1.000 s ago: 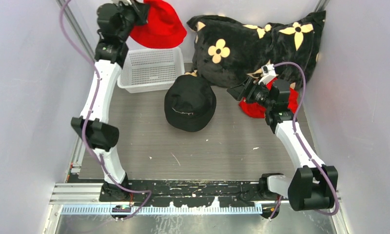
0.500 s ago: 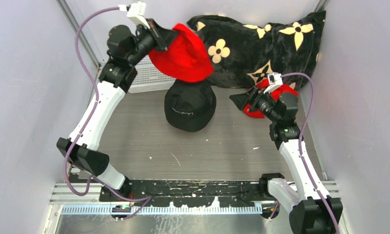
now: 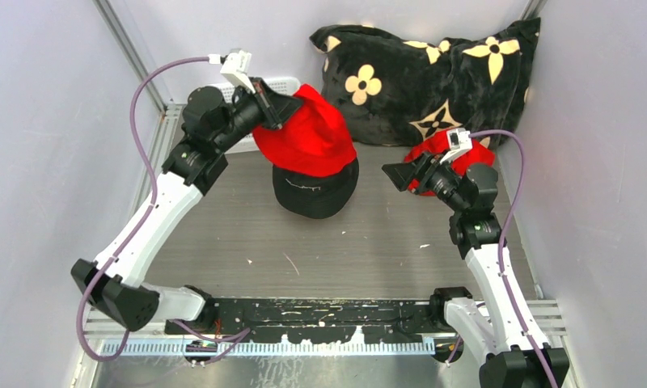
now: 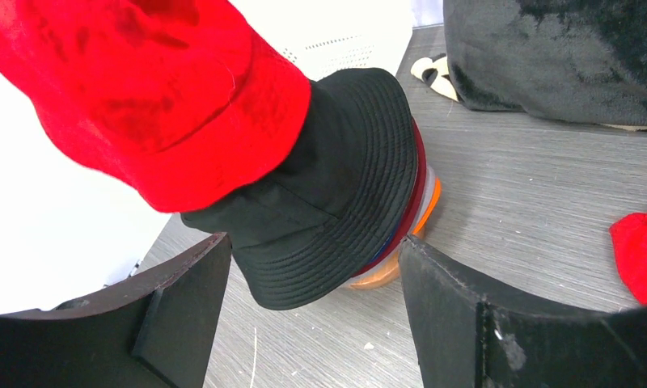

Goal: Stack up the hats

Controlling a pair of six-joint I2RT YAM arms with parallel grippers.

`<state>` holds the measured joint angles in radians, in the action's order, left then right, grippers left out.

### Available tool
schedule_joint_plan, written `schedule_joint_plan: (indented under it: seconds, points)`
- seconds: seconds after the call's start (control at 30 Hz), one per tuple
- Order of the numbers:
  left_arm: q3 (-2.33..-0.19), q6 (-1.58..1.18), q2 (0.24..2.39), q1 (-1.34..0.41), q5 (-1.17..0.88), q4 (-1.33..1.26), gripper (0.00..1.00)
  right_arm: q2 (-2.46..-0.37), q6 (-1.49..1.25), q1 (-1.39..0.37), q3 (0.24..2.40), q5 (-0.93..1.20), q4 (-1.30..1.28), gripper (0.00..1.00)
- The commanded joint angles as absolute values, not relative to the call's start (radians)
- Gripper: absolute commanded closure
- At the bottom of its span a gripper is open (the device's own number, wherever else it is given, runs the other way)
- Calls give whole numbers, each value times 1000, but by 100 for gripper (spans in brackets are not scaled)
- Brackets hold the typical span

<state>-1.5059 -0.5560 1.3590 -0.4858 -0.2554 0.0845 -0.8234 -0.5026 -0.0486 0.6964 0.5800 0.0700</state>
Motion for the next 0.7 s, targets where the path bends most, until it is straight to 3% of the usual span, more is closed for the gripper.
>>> schedule_joint_plan:
  seconds: [0.0,0.27,0.67]
  points:
    - [-1396,-584,1233,-494,-228,-5,100,-794,-496,-52,706,577,78,20]
    - [-1218,-610,1154,-495,-219,-56,100,-789,-507,-53,706,587,80,20]
    - [-1098,-683,1198,-497,-260,-188,100,-809,-523,-52,698,596,94,20]
